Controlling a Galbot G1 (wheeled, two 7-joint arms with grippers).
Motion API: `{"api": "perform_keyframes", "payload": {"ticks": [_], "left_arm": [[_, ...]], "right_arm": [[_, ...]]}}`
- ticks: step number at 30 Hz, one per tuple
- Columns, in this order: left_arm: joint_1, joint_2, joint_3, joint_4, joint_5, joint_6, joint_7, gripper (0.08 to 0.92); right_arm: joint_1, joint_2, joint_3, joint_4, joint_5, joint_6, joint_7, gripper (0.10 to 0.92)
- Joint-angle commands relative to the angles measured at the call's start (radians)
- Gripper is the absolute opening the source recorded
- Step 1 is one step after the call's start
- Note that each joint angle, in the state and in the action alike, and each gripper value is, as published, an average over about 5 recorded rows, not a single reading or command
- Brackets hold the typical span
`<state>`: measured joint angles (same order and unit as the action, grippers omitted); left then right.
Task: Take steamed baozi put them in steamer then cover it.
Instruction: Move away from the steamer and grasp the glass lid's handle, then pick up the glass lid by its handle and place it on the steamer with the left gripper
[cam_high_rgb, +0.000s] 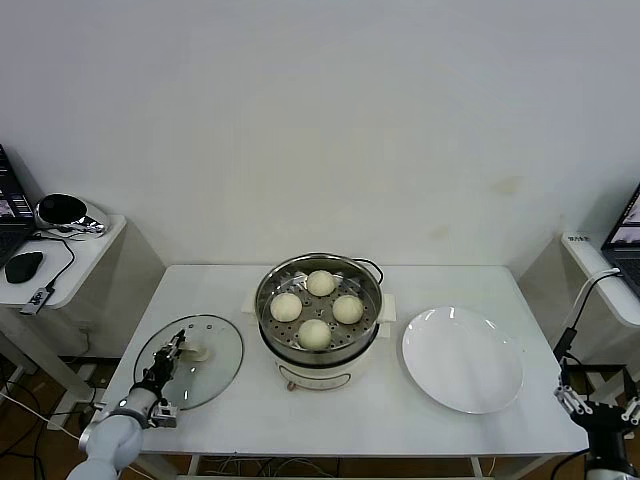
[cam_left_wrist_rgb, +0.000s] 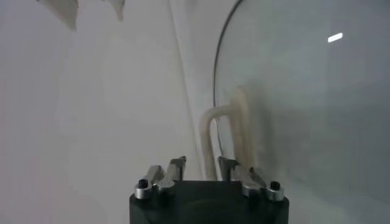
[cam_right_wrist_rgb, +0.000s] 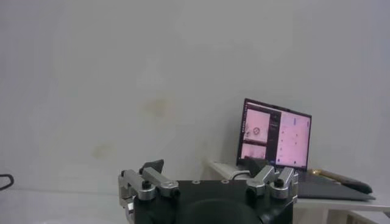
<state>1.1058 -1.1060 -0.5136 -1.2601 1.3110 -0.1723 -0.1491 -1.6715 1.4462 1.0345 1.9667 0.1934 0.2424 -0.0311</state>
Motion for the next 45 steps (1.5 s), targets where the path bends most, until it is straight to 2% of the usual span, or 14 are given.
{"api": "perform_keyframes", "payload": {"ticks": [1,6,10,19,25,31,37,41,45], "left_arm": [[0.022,-0.001,-0.023,-0.002,-0.052,-0.011,-0.050,0.256],[0.061,-0.007,-0.053,-0.058,-0.104,-0.011,-0.083,0.158],[0.128,0.002,-0.075,-0.183,-0.165,0.040,-0.086,0.150],[0.343,0.056,-0.106,-0.584,-0.393,0.394,0.006,0.146],[0.356,0.098,-0.108,-0.747,-0.450,0.536,0.092,0.146],[0.255,0.194,-0.035,-0.850,-0.455,0.621,0.175,0.146],[0.053,0.274,0.226,-0.825,-0.451,0.713,0.214,0.146],[-0.135,0.252,0.423,-0.760,-0.420,0.762,0.239,0.146],[-0.308,0.158,0.581,-0.681,-0.350,0.798,0.285,0.146]], "right_arm": [[-0.002,-0.002,-0.010,0.004,-0.004,0.004,0.000,0.823],[-0.006,-0.009,-0.026,0.006,-0.011,0.011,-0.001,0.823],[-0.006,-0.016,-0.038,0.009,-0.014,0.015,-0.001,0.823],[0.006,-0.030,-0.074,0.004,-0.024,0.019,-0.003,0.823],[0.012,-0.036,-0.089,0.001,-0.030,0.019,-0.006,0.823],[0.017,-0.029,-0.105,-0.003,-0.046,0.024,-0.008,0.823],[0.017,-0.008,-0.130,0.002,-0.083,0.029,-0.006,0.823],[0.020,0.011,-0.142,0.005,-0.117,0.035,-0.002,0.823],[0.027,0.024,-0.148,0.006,-0.132,0.034,0.001,0.823]]}}
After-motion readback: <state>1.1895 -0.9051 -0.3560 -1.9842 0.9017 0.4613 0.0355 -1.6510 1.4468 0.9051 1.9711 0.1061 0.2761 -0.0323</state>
